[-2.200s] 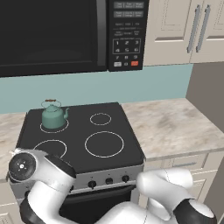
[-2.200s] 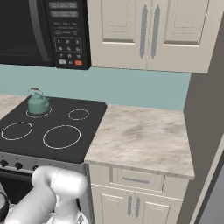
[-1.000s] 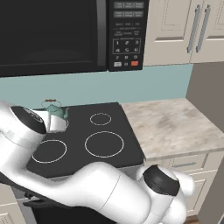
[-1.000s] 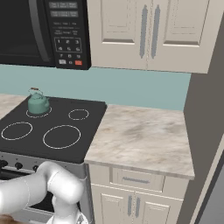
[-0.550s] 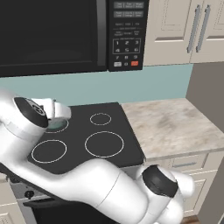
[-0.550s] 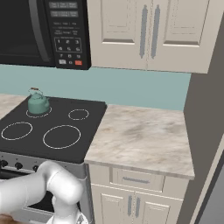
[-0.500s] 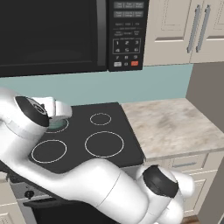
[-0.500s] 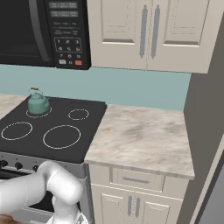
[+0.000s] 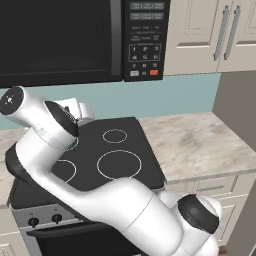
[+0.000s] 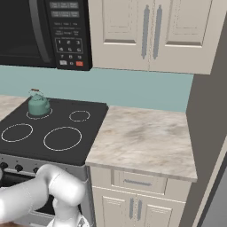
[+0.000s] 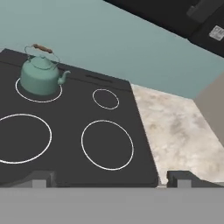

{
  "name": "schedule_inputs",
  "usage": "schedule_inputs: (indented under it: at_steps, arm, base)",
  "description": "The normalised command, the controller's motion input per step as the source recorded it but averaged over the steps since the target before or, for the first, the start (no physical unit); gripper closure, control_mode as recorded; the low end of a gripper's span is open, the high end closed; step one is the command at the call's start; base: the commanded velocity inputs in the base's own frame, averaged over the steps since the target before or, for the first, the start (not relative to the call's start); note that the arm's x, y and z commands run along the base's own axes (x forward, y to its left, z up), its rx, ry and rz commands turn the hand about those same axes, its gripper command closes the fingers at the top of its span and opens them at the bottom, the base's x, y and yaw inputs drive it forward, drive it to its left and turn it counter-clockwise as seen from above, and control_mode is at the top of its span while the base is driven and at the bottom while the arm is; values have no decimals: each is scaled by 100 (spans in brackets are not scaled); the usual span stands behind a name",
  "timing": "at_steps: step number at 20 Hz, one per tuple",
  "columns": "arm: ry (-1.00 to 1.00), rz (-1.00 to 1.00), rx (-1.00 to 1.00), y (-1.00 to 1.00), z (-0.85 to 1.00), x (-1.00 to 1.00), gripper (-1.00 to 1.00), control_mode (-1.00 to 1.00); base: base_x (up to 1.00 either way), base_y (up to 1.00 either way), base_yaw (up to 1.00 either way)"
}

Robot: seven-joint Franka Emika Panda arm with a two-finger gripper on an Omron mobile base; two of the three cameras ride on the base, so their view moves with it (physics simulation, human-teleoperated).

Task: The kettle is done boiling. Turn off the stove, then wait for 300 timesteps before moving the kettle to the dining table.

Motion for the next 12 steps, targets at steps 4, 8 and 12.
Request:
schedule_inputs:
  at_steps: [4, 8, 12]
  arm:
    - [0, 28, 0, -39, -22, 40, -100, -100]
    - [2, 27, 0, -33, -18, 49, -100, -100]
    - [10, 23, 0, -21, -10, 56, -100, -100]
  base:
    - [0, 0, 0]
    - [0, 0, 0]
    - [0, 0, 0]
